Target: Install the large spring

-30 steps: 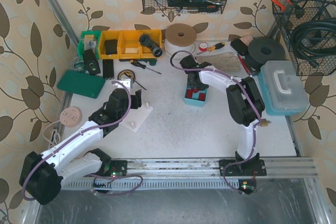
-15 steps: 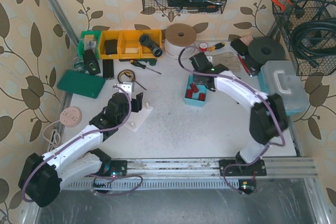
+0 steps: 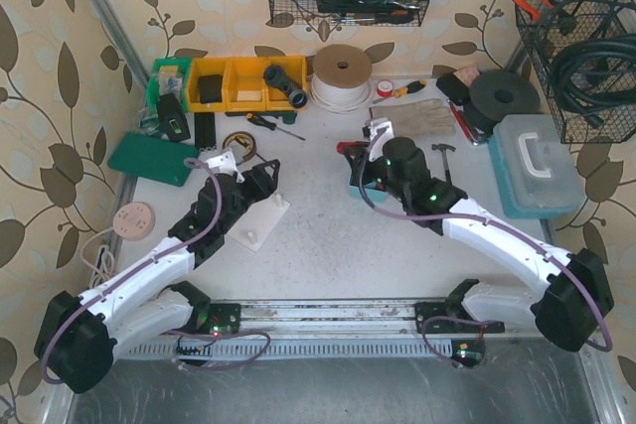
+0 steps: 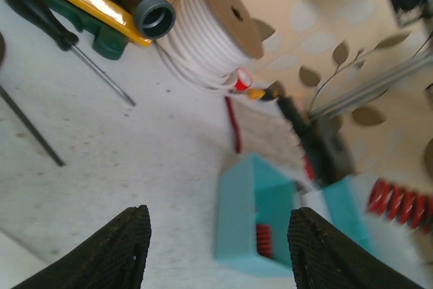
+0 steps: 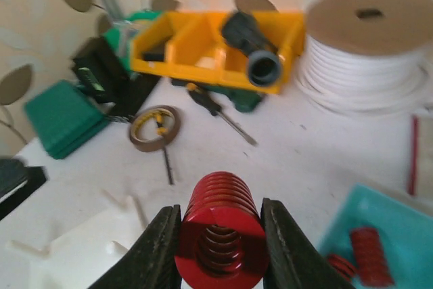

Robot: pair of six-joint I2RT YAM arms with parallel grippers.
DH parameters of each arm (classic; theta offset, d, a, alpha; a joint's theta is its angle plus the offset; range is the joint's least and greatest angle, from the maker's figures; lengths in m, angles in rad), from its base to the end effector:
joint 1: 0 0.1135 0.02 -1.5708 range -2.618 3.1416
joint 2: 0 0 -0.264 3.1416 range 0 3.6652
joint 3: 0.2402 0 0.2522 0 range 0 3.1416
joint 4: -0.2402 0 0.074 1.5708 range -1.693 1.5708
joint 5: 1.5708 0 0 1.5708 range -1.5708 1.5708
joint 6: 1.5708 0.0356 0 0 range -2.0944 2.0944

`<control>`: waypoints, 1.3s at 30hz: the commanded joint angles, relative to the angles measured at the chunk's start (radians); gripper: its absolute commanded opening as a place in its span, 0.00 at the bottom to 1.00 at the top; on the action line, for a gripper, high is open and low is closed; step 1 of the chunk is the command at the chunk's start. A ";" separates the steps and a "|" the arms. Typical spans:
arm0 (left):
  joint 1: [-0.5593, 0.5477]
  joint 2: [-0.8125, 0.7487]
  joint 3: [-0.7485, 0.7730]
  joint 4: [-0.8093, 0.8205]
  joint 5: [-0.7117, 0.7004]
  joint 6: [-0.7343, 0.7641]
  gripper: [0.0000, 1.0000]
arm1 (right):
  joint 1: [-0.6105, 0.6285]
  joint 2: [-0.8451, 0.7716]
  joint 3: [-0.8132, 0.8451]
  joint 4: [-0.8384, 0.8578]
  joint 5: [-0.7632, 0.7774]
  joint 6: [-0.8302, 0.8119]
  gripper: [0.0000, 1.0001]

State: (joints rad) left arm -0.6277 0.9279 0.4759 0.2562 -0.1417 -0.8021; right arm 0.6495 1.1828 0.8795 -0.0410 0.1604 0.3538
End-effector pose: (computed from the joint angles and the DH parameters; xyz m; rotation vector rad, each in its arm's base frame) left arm 0.1773 -0.1225 0.2505 -0.2690 1.8367 -0.8982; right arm 0.2221 0.1615 0.3051 -0.1774 1.9372 0.5204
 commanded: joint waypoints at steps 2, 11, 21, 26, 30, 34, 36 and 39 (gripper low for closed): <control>0.008 -0.012 0.053 0.136 0.014 -0.375 0.57 | 0.075 -0.042 -0.098 0.440 -0.066 -0.188 0.00; 0.007 0.024 0.111 0.112 0.063 -0.683 0.60 | 0.190 0.031 -0.144 0.715 -0.083 -0.542 0.00; 0.008 0.083 0.123 0.231 0.109 -0.837 0.59 | 0.291 0.180 -0.105 0.837 -0.040 -0.778 0.00; 0.007 -0.004 0.074 0.212 -0.005 -0.856 0.63 | 0.300 0.247 -0.087 0.908 0.005 -0.782 0.00; 0.008 -0.036 0.065 0.185 -0.043 -0.865 0.58 | 0.308 0.313 -0.049 0.946 0.004 -0.789 0.00; 0.008 -0.031 0.054 0.167 -0.045 -0.903 0.53 | 0.321 0.352 -0.026 0.983 0.011 -0.796 0.00; 0.008 -0.023 0.057 0.145 -0.040 -0.912 0.52 | 0.327 0.362 -0.020 0.986 0.012 -0.802 0.00; 0.008 -0.013 0.072 0.124 -0.031 -0.912 0.53 | 0.332 0.366 -0.019 0.995 0.019 -0.811 0.00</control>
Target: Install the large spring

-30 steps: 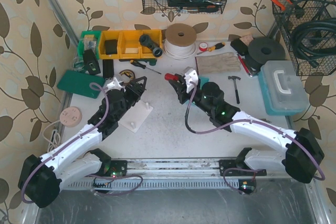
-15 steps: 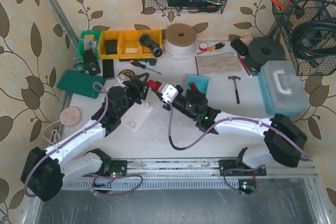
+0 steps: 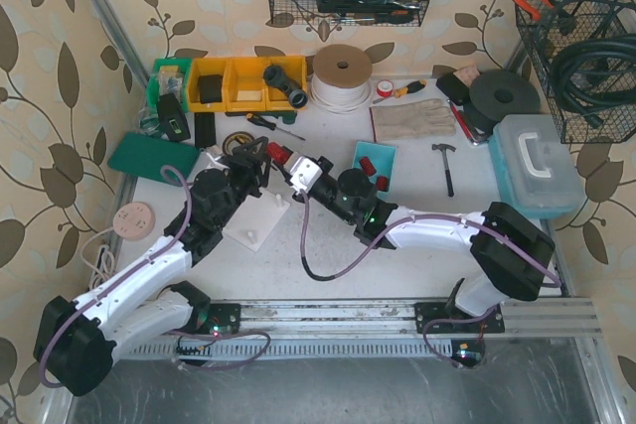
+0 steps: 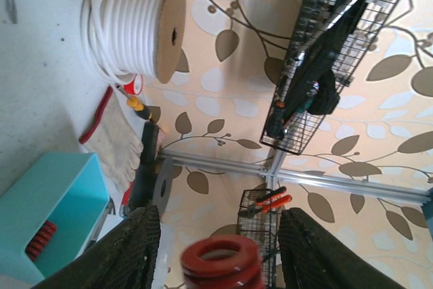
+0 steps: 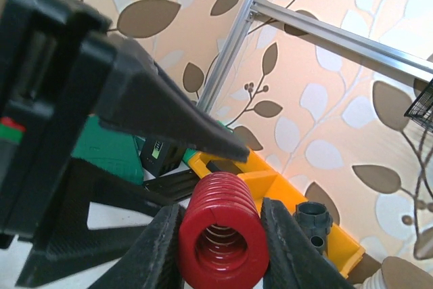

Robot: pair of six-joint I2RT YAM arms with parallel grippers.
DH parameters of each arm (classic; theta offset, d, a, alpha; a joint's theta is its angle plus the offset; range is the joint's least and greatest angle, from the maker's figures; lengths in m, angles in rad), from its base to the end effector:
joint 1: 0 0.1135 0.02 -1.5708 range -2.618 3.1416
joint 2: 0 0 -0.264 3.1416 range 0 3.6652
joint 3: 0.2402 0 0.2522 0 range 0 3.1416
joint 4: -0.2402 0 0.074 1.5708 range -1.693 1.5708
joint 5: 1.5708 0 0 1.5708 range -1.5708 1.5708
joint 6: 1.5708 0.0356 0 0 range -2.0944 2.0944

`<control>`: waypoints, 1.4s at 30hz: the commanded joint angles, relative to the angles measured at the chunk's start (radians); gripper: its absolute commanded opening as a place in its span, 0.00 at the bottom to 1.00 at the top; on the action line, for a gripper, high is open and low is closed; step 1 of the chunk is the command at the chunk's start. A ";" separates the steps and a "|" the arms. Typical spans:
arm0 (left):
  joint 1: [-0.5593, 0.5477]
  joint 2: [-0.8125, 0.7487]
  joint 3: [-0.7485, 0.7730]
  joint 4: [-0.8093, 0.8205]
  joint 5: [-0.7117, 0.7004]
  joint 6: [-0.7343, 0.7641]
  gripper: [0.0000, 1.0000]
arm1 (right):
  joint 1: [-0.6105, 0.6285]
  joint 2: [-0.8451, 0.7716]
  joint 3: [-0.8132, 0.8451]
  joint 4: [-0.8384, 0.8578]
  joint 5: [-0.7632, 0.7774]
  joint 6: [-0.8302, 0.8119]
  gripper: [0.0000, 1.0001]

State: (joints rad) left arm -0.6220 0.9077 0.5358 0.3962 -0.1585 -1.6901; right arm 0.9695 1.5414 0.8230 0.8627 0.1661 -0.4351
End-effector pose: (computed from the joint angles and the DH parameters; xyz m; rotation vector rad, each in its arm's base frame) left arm 0.1793 -0.1217 0.2911 -1.0504 1.4862 -1.6430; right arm 0.1995 0.2804 0.2770 -0.8185 1.1802 0.3215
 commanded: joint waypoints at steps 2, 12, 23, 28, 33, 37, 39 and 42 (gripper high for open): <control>0.004 0.013 0.018 -0.023 -0.014 -0.019 0.54 | 0.017 0.006 0.040 0.079 0.010 -0.027 0.00; 0.004 0.028 0.028 0.012 0.008 -0.019 0.42 | 0.028 0.007 0.026 0.083 0.021 -0.038 0.00; 0.005 0.004 -0.008 0.019 0.035 -0.056 0.28 | 0.029 0.037 0.023 0.093 0.010 -0.034 0.00; 0.019 0.035 -0.004 0.049 0.101 -0.062 0.19 | 0.029 0.042 0.013 0.096 -0.008 -0.045 0.00; 0.036 0.052 0.019 -0.013 0.199 -0.074 0.49 | 0.029 0.028 -0.002 0.121 -0.009 -0.055 0.00; 0.051 0.029 -0.004 -0.020 0.212 -0.071 0.49 | 0.029 0.019 -0.008 0.122 -0.032 -0.067 0.00; 0.065 0.017 -0.012 -0.017 0.223 -0.069 0.45 | 0.028 0.018 -0.010 0.119 -0.039 -0.069 0.00; 0.084 0.002 -0.021 0.001 0.239 -0.072 0.42 | 0.026 0.017 -0.019 0.120 -0.059 -0.058 0.00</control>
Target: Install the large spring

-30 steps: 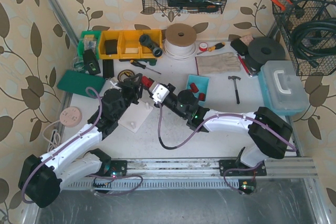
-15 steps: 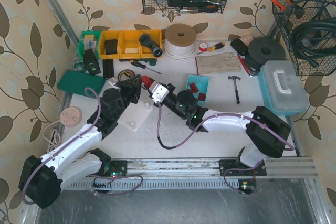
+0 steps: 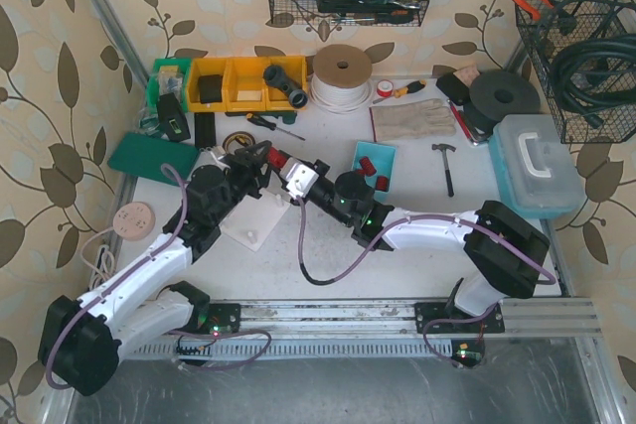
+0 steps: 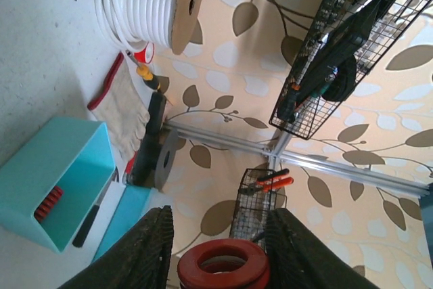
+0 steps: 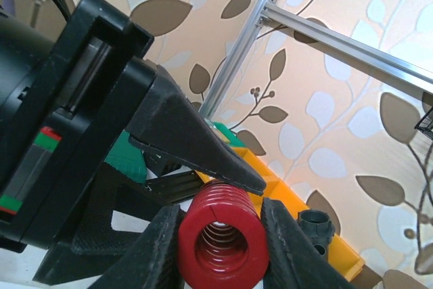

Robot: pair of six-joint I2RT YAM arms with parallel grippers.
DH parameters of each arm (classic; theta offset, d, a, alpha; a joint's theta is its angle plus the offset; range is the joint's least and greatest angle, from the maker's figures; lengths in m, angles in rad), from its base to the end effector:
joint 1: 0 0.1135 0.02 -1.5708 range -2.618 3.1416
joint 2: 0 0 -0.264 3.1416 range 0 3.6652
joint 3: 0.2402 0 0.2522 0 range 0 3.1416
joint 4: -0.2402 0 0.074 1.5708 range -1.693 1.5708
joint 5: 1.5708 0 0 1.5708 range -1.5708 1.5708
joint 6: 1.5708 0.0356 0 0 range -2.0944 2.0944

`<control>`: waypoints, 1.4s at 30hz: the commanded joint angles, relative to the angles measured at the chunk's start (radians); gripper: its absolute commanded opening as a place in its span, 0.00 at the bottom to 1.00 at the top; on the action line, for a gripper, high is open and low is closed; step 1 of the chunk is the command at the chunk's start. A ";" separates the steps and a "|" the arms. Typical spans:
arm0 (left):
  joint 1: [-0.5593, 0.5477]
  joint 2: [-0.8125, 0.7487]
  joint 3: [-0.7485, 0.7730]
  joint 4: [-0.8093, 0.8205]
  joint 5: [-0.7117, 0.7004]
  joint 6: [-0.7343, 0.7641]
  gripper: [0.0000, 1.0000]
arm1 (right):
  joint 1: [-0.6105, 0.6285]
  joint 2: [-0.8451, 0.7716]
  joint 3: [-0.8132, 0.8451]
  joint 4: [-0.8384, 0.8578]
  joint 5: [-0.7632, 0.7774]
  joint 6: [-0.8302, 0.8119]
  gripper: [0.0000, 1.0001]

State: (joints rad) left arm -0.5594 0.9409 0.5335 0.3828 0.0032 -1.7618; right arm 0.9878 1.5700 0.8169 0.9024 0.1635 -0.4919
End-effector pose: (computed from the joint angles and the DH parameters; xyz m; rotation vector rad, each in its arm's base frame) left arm 0.1887 -0.1183 0.2822 -1.0844 1.5864 -1.7206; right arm 0.1961 0.2869 0.2700 -0.8596 1.1427 0.2928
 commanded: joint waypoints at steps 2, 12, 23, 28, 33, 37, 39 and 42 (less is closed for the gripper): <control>0.034 -0.035 -0.020 0.035 0.096 -0.002 0.40 | 0.009 -0.010 -0.013 0.069 -0.068 0.009 0.00; 0.080 -0.078 -0.023 0.029 0.157 0.024 0.31 | -0.033 -0.023 -0.049 0.051 -0.091 0.061 0.00; 0.097 -0.098 -0.025 0.032 0.183 0.083 0.06 | -0.065 0.003 -0.034 0.001 -0.111 0.110 0.00; 0.126 -0.085 0.012 -0.008 0.161 0.237 0.00 | -0.064 -0.022 0.001 -0.141 -0.087 0.168 0.43; 0.136 -0.048 0.048 -0.038 0.107 0.469 0.00 | -0.073 -0.156 -0.059 -0.277 -0.090 0.234 0.71; 0.135 -0.034 0.066 -0.027 0.048 0.760 0.00 | -0.082 -0.311 -0.142 -0.346 -0.062 0.296 0.98; 0.118 -0.038 0.088 -0.062 -0.005 0.974 0.00 | -0.083 -0.404 -0.173 -0.407 -0.036 0.334 1.00; 0.035 -0.055 0.046 0.002 -0.167 1.280 0.00 | -0.085 -0.533 -0.206 -0.516 0.038 0.374 1.00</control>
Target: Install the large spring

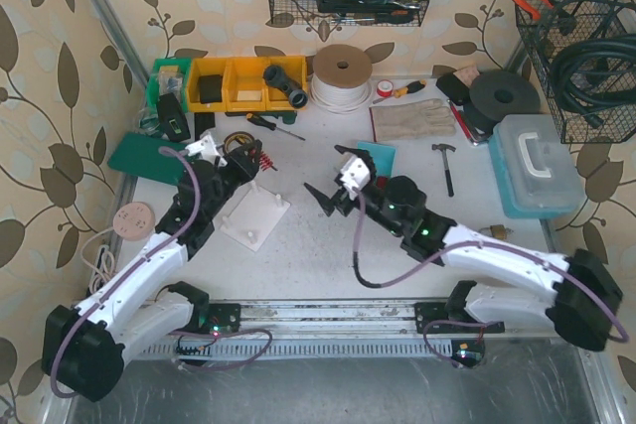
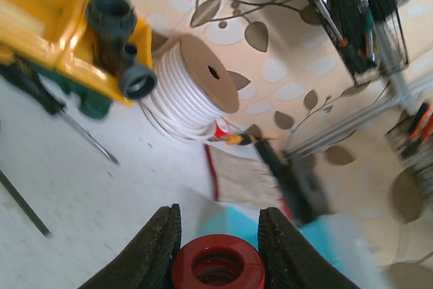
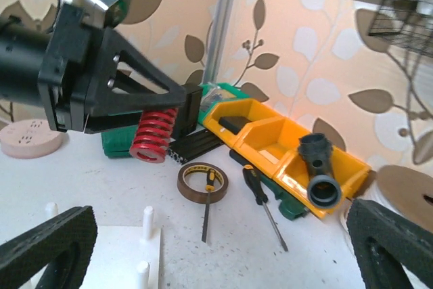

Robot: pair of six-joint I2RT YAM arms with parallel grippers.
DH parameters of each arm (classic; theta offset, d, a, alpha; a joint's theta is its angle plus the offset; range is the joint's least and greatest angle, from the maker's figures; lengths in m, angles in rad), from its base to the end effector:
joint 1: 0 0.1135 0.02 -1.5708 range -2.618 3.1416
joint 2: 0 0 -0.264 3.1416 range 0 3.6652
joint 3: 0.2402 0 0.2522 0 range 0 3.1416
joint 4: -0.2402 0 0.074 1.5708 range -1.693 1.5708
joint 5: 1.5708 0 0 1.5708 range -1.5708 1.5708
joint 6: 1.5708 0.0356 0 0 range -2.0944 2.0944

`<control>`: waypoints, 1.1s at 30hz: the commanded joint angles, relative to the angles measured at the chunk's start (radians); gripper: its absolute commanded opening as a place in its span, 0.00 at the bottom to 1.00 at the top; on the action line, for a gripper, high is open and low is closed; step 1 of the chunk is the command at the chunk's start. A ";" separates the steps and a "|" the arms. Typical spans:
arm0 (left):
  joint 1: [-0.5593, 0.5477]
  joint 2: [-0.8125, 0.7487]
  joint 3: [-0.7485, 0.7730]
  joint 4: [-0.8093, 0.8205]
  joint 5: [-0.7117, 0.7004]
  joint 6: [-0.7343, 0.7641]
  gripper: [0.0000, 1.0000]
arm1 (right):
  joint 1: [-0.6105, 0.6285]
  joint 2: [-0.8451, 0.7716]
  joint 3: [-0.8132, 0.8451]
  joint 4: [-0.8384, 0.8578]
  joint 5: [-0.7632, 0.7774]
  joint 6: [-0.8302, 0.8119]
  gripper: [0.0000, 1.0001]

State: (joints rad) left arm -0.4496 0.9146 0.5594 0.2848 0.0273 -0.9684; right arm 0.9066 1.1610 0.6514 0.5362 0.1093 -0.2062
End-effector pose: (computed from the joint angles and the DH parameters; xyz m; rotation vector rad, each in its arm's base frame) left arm 0.1966 -0.0960 0.2860 -0.4299 1.7075 -1.0866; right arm 0.1678 0.2081 0.2914 -0.7498 1.3717 0.4697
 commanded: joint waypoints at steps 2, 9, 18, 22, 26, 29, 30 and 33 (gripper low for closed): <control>-0.123 -0.010 -0.027 0.176 -0.315 0.615 0.00 | -0.004 -0.199 -0.064 -0.211 0.122 0.098 1.00; -0.129 0.203 -0.096 0.379 -0.462 0.691 0.00 | -0.006 -0.417 -0.169 -0.282 0.138 0.072 1.00; -0.114 0.340 -0.068 0.443 -0.547 0.800 0.00 | -0.006 -0.494 -0.227 -0.229 0.102 0.079 0.98; -0.086 0.379 -0.106 0.513 -0.527 0.759 0.00 | -0.006 -0.500 -0.228 -0.234 0.091 0.080 0.98; -0.068 0.419 -0.141 0.573 -0.510 0.724 0.00 | -0.007 -0.529 -0.234 -0.235 0.091 0.080 0.98; -0.067 0.431 -0.152 0.587 -0.504 0.727 0.00 | -0.006 -0.537 -0.238 -0.230 0.091 0.076 0.97; -0.067 0.431 -0.157 0.589 -0.503 0.726 0.00 | -0.008 -0.535 -0.237 -0.229 0.090 0.076 0.97; -0.067 0.420 -0.170 0.587 -0.487 0.725 0.00 | -0.009 -0.523 -0.237 -0.226 0.092 0.073 0.97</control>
State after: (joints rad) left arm -0.5224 1.3537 0.3939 0.7685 -0.4690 -0.2314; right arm 0.9020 0.6342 0.4309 0.2890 0.2123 -0.1379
